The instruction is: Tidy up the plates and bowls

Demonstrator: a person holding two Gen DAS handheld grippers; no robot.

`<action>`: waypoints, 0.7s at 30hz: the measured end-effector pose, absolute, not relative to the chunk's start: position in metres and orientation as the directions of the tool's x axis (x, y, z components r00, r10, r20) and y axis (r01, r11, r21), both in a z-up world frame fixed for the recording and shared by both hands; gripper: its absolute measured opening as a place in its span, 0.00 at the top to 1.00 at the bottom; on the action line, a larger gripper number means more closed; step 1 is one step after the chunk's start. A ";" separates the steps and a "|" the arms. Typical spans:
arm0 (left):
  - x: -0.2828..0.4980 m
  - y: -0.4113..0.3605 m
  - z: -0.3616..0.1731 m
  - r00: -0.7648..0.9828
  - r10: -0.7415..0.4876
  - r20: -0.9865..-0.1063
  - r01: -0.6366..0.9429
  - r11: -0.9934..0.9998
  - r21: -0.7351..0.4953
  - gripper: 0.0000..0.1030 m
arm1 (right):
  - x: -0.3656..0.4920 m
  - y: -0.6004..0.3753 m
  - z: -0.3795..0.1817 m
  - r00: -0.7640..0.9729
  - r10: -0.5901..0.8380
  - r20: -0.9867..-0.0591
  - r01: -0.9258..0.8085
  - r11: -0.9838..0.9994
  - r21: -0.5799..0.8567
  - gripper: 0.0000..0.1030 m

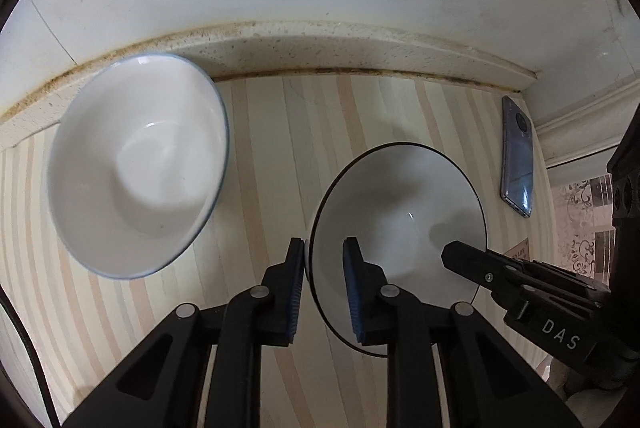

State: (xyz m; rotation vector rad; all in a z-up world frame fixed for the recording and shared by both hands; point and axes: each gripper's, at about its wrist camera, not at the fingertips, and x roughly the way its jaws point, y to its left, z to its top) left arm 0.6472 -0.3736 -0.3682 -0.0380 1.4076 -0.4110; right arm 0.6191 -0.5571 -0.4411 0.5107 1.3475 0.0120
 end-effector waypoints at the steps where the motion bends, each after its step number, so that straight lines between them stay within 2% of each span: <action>1: 0.647 -0.373 -0.365 0.106 -0.299 -0.948 0.262 0.928 -0.264 0.83 | 0.618 -0.555 -0.439 0.240 0.295 -0.925 0.278 0.892 0.357 0.88; 11: 0.604 -0.358 -0.315 0.160 -0.310 -0.937 0.304 0.919 -0.252 0.83 | 0.569 -0.536 -0.384 0.275 0.290 -0.917 0.237 0.904 0.357 0.88; 21: 0.512 -0.338 -0.279 0.132 -0.327 -0.936 0.359 0.896 -0.262 0.83 | 0.460 -0.512 -0.352 0.255 0.302 -0.919 0.233 0.903 0.361 0.88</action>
